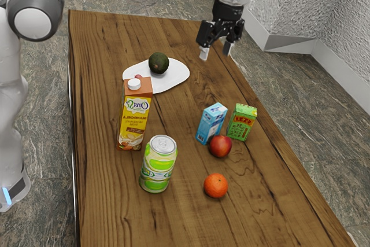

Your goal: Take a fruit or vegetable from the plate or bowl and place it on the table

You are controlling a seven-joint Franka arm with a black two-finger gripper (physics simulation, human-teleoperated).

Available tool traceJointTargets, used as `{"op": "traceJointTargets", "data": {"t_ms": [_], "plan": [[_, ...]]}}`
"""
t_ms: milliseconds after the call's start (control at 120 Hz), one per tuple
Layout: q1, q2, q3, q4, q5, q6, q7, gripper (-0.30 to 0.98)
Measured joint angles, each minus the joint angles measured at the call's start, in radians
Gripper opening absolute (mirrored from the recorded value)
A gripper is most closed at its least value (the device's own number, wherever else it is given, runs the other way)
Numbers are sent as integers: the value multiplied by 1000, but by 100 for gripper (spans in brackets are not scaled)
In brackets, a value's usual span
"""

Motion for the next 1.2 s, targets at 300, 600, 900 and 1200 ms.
{"op": "traceJointTargets", "data": {"t_ms": [300, 600, 900, 1200], "plan": [[3, -49, -2, 1, 5, -14, -95, 69], [17, -133, 66, -155, 47, -31, 70, 69], [426, -369, -136, -565, 197, 236, 476, 69], [522, -331, -160, -640, 208, 402, 793, 69]]}}
